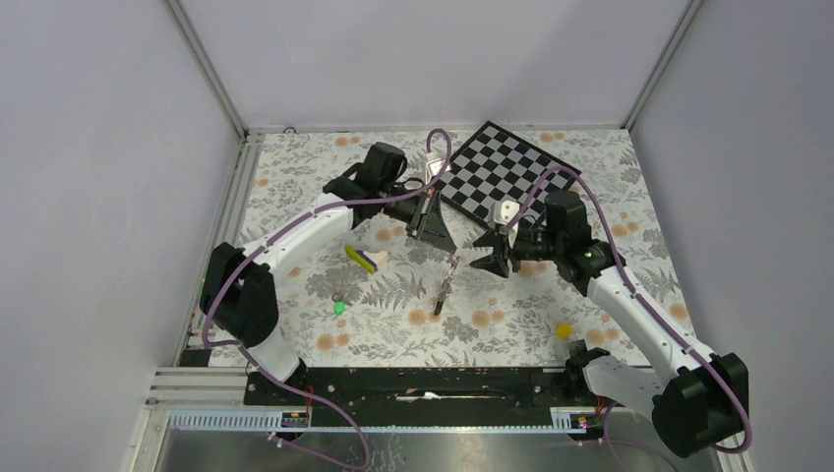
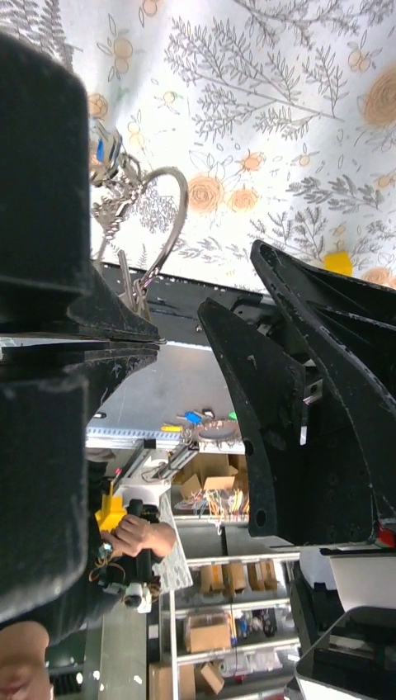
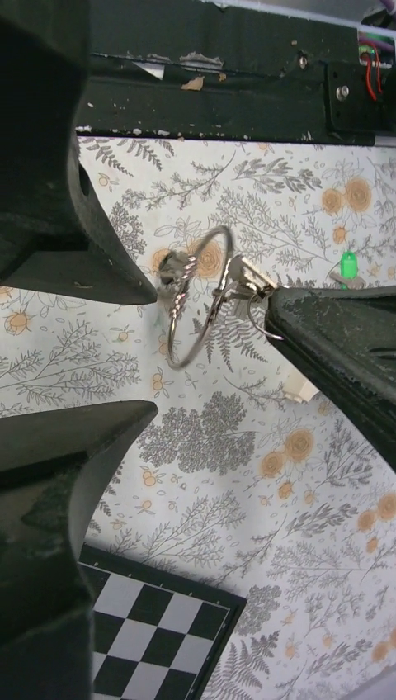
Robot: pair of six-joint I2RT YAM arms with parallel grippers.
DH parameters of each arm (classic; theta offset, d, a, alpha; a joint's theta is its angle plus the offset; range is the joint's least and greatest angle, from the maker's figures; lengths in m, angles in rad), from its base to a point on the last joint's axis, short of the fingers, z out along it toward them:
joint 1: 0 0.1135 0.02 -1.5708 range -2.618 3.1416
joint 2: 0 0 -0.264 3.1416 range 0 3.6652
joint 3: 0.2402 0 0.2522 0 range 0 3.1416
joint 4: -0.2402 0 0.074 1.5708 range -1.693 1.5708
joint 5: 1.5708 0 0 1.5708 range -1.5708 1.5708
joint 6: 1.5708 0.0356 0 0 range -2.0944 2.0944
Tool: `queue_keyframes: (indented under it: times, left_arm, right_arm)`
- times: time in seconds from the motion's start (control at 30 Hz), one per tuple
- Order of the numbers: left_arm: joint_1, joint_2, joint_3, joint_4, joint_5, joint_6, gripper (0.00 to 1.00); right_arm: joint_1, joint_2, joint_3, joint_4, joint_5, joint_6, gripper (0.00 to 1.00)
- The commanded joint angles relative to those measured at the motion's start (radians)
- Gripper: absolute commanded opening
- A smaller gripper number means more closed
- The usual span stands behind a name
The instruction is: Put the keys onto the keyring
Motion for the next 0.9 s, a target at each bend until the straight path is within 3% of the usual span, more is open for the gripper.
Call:
queue_keyframes:
  times: [0.0,0.3,0.67,0.87]
  left_arm:
    - [0.005,0.033,0.121,-0.171,-0.061,0.165,0.00]
    - [0.005,0.179,0.338,-0.230,-0.085,0.176,0.00]
    - [0.010,0.269,0.168,-0.470,-0.370,0.440,0.00]
    - [0.012,0.325,0.040,-0.532,-0.452,0.510,0.02]
  right_arm:
    - [-0.013,-0.029,0.002,0.041,0.088,0.034,0.54]
    - [-0.080,-0.075,0.003,0.042,0.196,0.099,0.55]
    - [-0.090,-0.063,-0.025,0.062,0.200,0.099,0.57]
    - [-0.097,-0.060,-0.036,0.067,0.198,0.099,0.58]
